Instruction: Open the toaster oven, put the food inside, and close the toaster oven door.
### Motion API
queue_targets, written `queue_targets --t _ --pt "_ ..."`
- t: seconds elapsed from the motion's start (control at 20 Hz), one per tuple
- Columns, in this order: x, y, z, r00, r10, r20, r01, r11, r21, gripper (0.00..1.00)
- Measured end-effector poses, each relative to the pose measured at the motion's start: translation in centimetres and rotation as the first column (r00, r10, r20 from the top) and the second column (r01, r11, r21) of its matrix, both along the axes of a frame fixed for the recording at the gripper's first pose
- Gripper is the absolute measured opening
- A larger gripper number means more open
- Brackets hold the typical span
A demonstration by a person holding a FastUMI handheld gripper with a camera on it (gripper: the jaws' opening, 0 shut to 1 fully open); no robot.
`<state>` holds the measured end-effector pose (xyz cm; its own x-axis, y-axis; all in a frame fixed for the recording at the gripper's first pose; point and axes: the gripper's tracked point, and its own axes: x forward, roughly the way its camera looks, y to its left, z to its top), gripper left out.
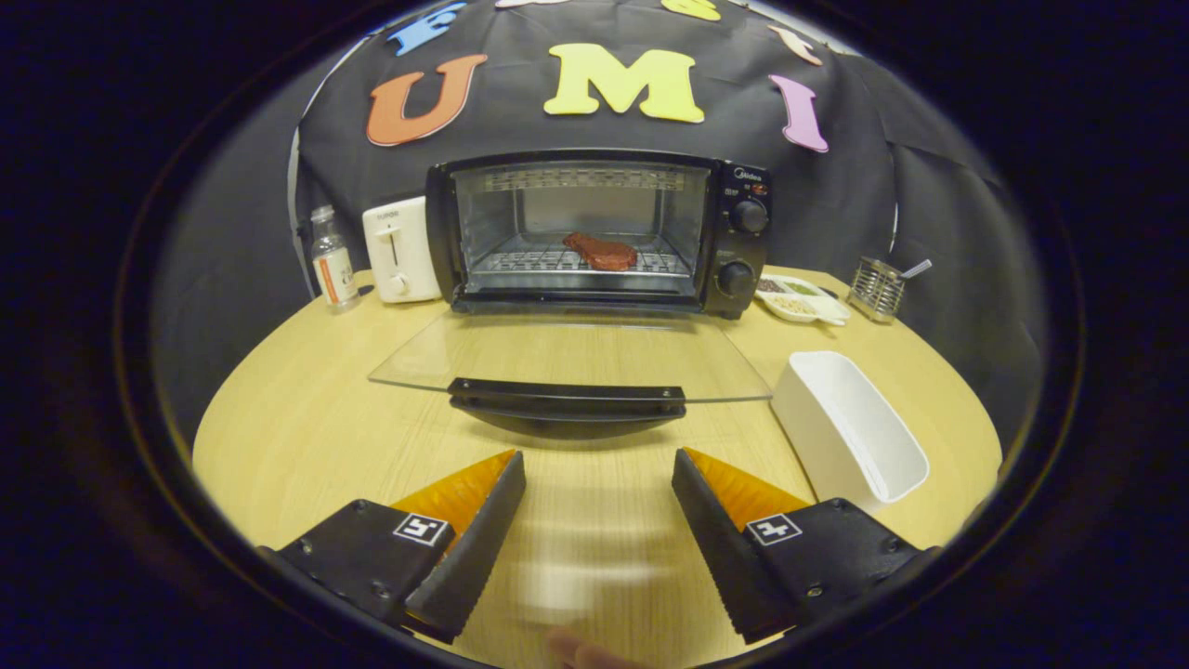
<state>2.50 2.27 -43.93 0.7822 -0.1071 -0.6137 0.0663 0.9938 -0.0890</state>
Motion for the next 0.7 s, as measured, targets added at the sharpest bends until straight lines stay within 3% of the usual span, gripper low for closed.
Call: queue_targets --t 0.5,0.7 --pt "1.6 0.7 0.1 0.999 0.002 -0.038 0.000 1.000 0.028 1.00" --pt "2.0 1.0 2.7 1.000 0.002 0.018 -0.003 0.999 0.048 1.00"
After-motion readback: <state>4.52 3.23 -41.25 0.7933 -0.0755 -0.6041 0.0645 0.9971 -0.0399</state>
